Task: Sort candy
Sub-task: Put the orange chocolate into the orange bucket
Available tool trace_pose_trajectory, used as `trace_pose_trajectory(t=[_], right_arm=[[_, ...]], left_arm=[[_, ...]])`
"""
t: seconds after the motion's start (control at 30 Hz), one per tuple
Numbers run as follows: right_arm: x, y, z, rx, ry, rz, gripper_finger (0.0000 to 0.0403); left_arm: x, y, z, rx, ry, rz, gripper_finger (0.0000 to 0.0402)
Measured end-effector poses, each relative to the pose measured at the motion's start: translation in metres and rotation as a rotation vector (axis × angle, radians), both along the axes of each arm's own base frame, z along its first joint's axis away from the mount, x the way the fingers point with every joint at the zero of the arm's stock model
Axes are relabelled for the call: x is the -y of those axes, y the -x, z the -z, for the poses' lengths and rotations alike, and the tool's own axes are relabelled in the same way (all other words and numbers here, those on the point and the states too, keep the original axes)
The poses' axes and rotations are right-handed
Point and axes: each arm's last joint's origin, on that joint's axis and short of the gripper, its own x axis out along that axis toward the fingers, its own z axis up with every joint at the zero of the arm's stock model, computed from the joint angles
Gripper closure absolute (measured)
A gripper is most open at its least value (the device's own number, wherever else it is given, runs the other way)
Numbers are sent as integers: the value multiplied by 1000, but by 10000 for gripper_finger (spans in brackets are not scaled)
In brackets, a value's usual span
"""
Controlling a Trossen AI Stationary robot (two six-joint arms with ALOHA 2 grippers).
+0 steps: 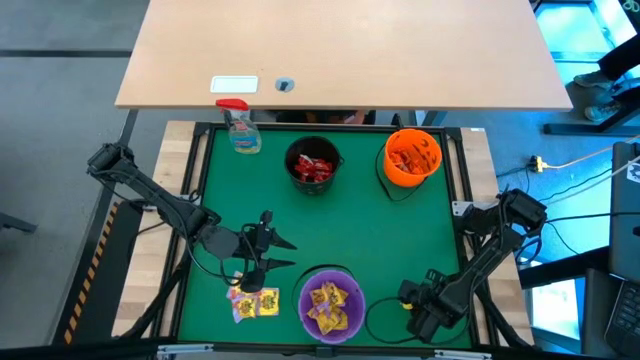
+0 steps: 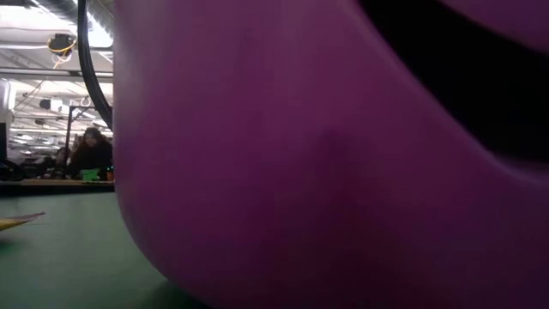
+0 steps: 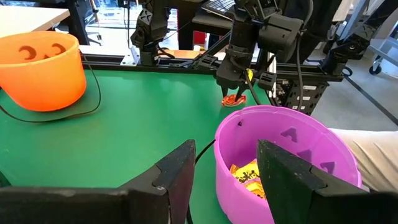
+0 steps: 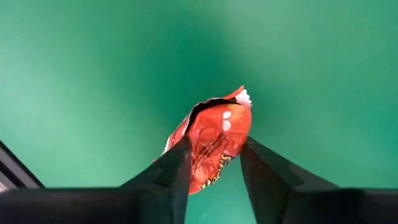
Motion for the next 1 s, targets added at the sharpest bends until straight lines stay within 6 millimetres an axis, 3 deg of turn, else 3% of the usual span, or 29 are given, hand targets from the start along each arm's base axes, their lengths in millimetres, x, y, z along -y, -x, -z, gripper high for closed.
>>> trace_pose_trajectory(t=[0.37, 0.7, 1.0], right_arm=[[-1, 0, -1, -8, -14, -25, 323], [2, 0, -6, 29, 8, -24, 334], [15, 5, -30, 153, 79, -8, 335]], left_arm=[[0, 0, 0, 1, 2, -1, 241], [0, 0, 0, 1, 5, -2, 240], [0, -1, -2, 16, 14, -2, 241]])
